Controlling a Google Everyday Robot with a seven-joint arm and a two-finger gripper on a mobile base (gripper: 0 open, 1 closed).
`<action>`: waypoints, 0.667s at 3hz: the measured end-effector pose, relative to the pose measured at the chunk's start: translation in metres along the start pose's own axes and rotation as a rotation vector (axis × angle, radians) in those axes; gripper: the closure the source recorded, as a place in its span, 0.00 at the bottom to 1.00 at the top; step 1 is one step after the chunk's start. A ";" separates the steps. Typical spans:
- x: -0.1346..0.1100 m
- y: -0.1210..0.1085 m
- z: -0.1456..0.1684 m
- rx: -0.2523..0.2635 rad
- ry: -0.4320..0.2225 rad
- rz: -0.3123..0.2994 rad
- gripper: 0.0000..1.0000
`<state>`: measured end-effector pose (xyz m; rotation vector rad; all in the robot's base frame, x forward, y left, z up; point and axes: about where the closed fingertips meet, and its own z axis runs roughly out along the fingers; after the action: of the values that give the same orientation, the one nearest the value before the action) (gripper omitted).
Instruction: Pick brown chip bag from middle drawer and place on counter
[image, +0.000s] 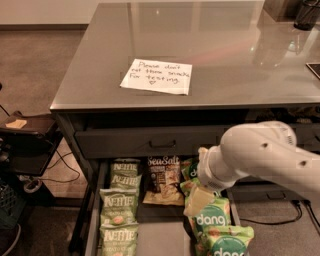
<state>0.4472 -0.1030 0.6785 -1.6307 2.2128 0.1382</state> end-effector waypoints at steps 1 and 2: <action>0.001 0.001 0.002 0.002 0.006 0.039 0.00; 0.007 0.003 0.012 0.004 0.009 0.039 0.00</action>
Offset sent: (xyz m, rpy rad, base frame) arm -0.0009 0.0001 -0.0047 0.0008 0.0139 -0.0355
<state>0.4459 -0.1046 0.6643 -1.5897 2.2510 0.1373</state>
